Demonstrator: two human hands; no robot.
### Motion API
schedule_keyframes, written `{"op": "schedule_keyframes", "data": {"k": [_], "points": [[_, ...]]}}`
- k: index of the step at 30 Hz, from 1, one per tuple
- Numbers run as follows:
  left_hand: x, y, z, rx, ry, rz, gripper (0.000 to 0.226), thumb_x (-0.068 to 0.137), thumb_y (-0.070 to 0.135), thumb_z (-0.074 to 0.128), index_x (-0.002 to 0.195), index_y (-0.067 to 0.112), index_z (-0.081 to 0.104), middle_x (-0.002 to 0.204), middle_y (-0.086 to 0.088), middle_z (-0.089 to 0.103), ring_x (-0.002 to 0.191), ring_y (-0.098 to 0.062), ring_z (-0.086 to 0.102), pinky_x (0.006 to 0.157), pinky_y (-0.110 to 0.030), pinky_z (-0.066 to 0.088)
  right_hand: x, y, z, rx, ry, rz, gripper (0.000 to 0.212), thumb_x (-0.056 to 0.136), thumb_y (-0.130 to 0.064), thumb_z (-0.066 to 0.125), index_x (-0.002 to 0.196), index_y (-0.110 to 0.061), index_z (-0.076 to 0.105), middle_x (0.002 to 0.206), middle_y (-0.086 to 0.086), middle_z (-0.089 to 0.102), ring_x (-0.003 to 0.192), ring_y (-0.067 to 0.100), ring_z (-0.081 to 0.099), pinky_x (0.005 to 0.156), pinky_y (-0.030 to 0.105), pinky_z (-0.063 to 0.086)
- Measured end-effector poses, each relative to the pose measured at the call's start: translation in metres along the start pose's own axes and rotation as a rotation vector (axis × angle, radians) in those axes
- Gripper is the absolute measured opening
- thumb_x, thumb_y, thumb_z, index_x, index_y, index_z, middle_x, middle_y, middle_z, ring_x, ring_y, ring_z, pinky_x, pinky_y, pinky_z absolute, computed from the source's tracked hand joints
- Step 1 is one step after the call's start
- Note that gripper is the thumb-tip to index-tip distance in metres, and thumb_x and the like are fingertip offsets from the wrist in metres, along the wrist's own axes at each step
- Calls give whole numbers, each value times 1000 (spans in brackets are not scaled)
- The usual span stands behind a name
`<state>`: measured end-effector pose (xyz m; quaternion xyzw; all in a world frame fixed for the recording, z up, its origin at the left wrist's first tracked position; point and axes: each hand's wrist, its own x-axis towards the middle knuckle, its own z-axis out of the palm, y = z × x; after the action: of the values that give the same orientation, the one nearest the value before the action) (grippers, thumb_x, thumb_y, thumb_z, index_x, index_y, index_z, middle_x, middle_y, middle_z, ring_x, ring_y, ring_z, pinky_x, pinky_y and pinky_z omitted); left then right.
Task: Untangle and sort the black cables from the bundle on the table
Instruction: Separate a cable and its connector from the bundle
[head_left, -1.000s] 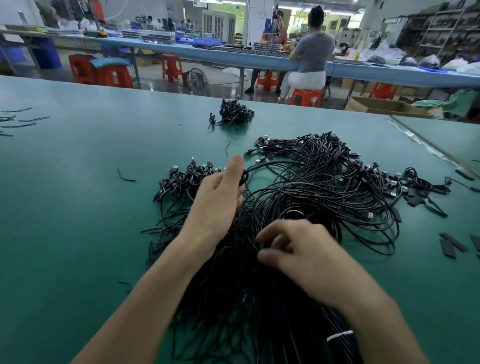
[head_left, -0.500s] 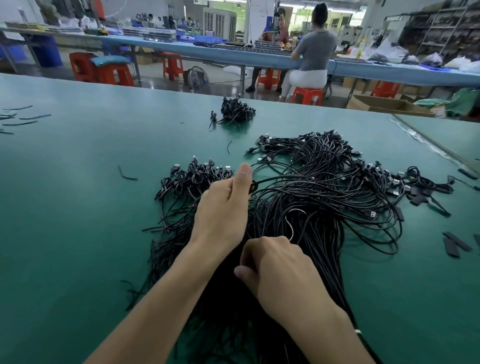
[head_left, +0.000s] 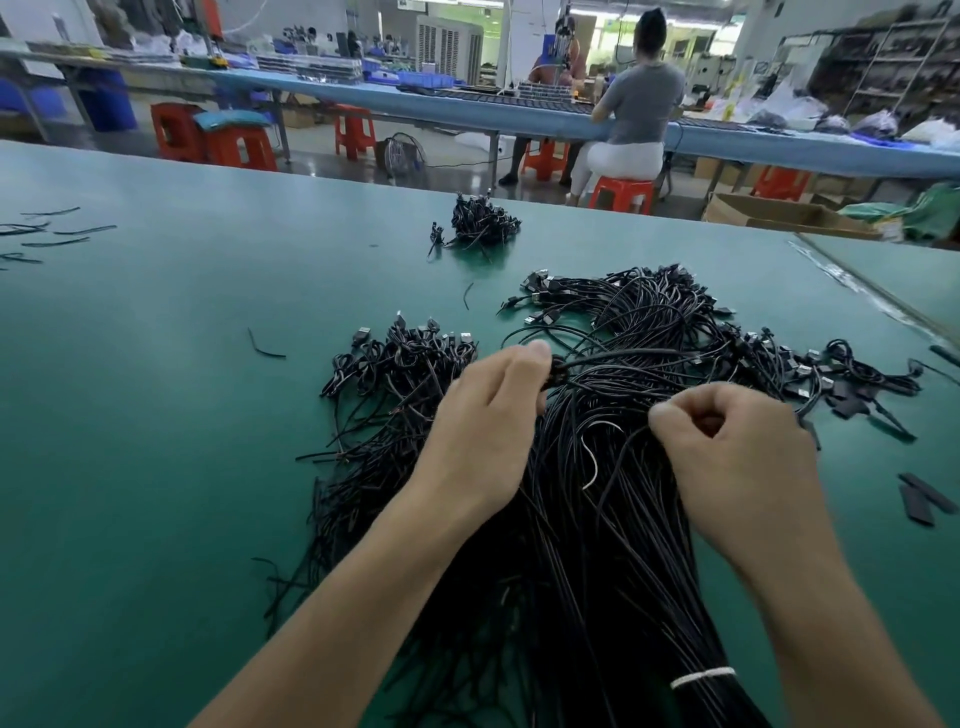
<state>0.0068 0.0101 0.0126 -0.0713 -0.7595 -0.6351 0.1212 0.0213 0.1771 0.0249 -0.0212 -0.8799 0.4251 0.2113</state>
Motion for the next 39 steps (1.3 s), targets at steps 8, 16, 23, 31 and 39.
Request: {"op": "schedule_keyframes", "data": {"k": [8,16,23,31,39], "points": [[-8,5,15,-184,-160,12,42,83,55,45,69,17,57,72,8,55,75,-12,51,85,-55,48,-8,-11,28,520,-18,77,15,91,-19,66,76,-18,68,54,-10,60,49,6,49,49,23,40],[-2,3,12,-242,-74,27,38,95,43,41,83,28,73,84,13,73,72,3,63,63,-13,48,-12,-17,14,245,-287,-132,15,88,-22,69,73,-23,70,56,-4,60,49,5,43,48,33,39],[-2,2,7,20,-94,10,56,107,34,40,53,23,37,44,12,34,44,-7,28,47,-27,26,-25,-35,4,-177,-237,-455,14,91,-36,51,82,-29,58,83,-14,56,75,8,55,66,37,50],[-7,12,2,-326,-485,-294,38,82,59,38,58,30,41,55,11,25,43,-7,17,37,-15,18,-20,-35,2,-58,-154,-521,7,93,-20,53,88,-23,58,99,-15,47,80,5,55,67,29,50],[-13,10,-7,-59,-734,-211,45,75,-10,73,67,24,45,55,17,37,45,-1,33,42,-16,26,-8,-19,-9,-82,-284,-531,18,84,-28,73,100,-35,69,91,-18,60,76,2,56,66,19,41]]}}
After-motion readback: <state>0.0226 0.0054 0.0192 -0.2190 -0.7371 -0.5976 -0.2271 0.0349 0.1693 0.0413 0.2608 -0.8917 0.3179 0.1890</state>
